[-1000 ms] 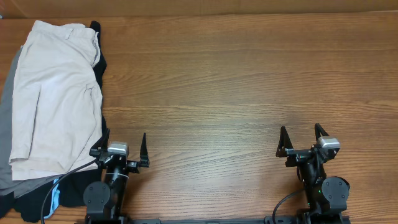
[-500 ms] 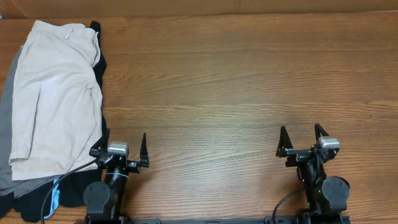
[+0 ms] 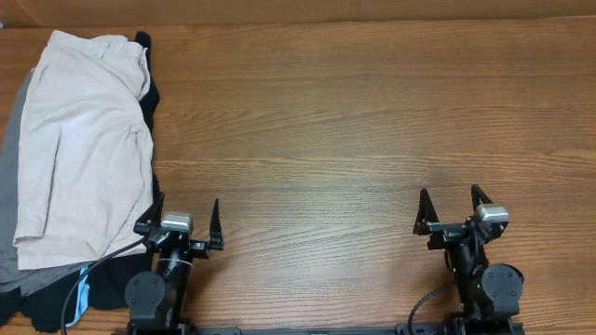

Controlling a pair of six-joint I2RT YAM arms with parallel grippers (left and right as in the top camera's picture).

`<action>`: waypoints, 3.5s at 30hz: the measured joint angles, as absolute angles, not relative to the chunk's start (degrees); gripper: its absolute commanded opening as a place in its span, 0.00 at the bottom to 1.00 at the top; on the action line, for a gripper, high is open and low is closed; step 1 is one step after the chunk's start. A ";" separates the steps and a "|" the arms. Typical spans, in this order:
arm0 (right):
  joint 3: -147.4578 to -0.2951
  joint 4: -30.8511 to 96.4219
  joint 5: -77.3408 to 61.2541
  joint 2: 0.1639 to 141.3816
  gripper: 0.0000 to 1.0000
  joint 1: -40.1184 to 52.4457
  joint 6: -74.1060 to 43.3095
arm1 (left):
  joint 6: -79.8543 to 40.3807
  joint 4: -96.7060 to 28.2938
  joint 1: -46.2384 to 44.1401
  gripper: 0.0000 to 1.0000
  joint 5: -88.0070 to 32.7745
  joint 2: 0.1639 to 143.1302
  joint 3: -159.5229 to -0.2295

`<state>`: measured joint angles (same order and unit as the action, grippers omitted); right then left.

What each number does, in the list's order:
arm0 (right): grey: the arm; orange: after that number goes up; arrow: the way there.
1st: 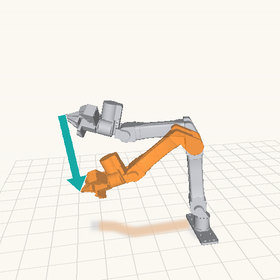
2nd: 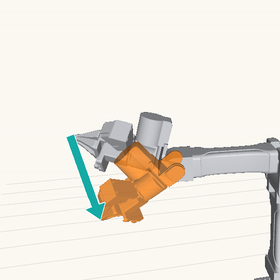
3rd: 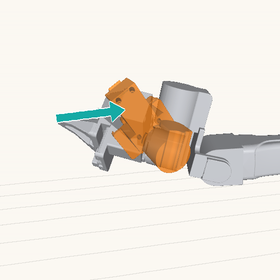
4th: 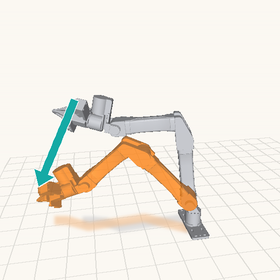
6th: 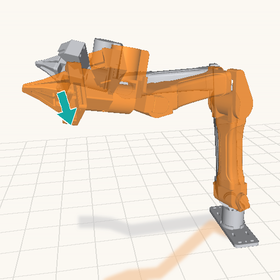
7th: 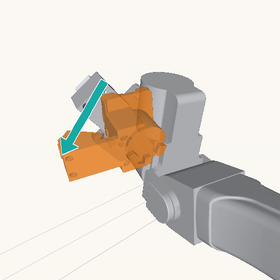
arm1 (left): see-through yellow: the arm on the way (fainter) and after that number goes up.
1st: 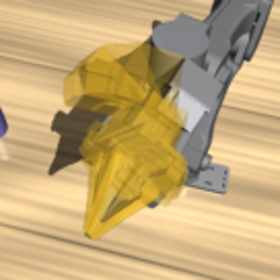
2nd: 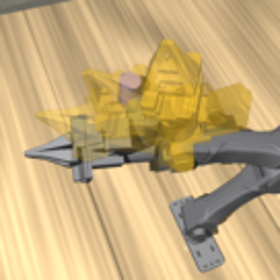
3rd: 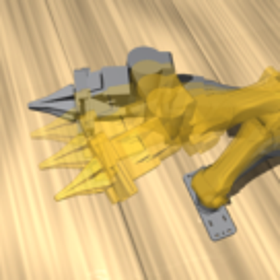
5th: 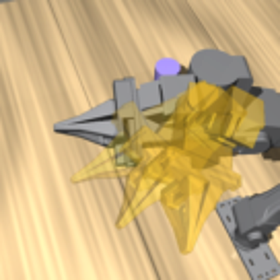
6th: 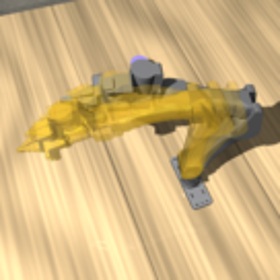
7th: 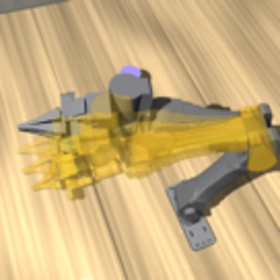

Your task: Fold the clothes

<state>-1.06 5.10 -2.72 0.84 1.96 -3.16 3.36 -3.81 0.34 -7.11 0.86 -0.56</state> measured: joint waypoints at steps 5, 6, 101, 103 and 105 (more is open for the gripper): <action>-1.06 5.10 -2.72 0.84 1.00 1.96 -3.16 | 3.36 -3.81 0.34 1.00 -7.11 0.86 -0.54; -1.06 5.08 -2.72 0.84 1.00 1.96 -3.14 | 3.36 -3.81 0.34 1.00 -7.09 0.86 -0.56; -17.41 9.23 -6.24 2.11 1.00 1.96 -3.18 | 3.16 -3.68 0.34 1.00 -14.04 12.25 -14.55; -20.49 11.44 -6.26 3.75 1.00 1.96 -3.16 | 3.14 -3.92 0.34 1.00 -15.22 17.23 -18.00; -24.03 14.15 -6.72 6.55 1.00 1.96 -3.18 | 3.16 -4.43 0.34 1.00 -16.56 22.44 -22.06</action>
